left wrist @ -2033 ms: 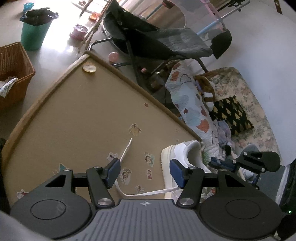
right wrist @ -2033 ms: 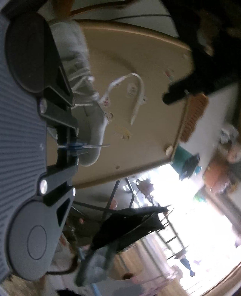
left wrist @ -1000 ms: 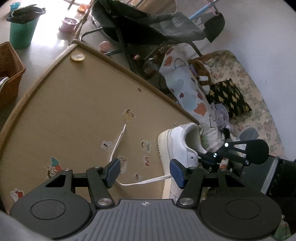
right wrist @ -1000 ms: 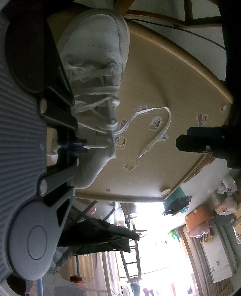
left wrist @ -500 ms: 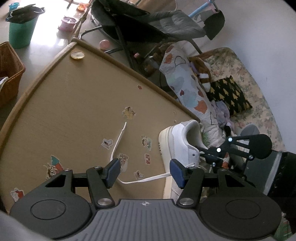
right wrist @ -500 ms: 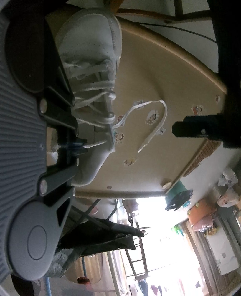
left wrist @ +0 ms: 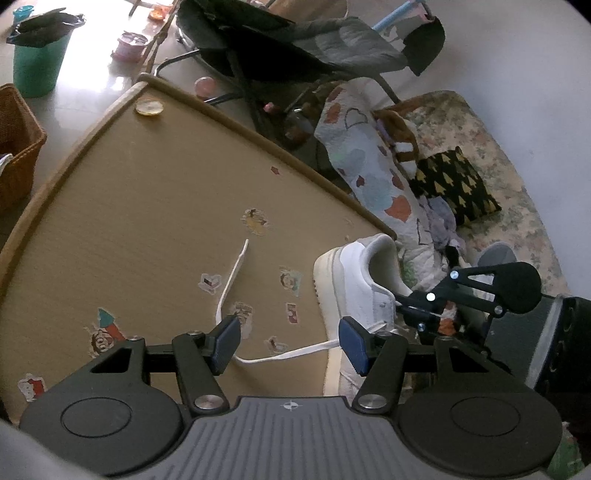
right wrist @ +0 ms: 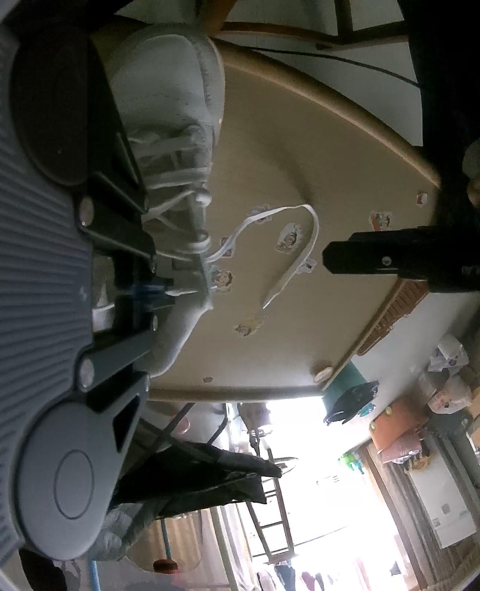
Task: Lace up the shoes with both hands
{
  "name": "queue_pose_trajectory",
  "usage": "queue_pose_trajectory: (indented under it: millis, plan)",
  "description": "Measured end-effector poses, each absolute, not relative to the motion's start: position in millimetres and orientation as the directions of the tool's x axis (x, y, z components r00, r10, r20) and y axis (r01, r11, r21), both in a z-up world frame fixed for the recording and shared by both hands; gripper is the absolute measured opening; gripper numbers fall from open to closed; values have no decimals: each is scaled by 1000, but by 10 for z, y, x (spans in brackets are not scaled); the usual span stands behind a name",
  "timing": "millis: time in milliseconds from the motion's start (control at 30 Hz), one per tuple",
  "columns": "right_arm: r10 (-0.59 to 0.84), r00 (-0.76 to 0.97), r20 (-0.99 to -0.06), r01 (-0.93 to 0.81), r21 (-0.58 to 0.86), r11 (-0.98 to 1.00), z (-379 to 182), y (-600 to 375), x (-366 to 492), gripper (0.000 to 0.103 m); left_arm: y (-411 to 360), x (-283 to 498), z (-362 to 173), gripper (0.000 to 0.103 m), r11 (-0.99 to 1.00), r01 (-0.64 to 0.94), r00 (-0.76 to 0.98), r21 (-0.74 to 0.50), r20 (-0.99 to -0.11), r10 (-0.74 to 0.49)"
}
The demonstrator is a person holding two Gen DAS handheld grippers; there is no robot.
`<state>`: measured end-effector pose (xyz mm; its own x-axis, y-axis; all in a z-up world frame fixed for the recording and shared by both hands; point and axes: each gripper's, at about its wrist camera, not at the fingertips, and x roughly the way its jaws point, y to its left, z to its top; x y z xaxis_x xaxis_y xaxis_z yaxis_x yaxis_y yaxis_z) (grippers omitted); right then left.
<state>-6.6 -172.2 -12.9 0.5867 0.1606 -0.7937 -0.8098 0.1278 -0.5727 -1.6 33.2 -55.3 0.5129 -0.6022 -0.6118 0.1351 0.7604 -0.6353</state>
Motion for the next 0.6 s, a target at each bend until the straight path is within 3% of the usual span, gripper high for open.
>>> queue_pose_trajectory:
  millis: [333, 600]
  plan:
    - [181, 574, -799, -819, -562, 116, -125, -1675, -120, 2, 281, -22, -589, 61, 713, 127, 499, -690, -577, -647]
    - [188, 579, -793, -815, -566, 122, -134, -1694, -132, 2, 165, 70, -706, 61, 564, 37, 496, -825, -475, -727]
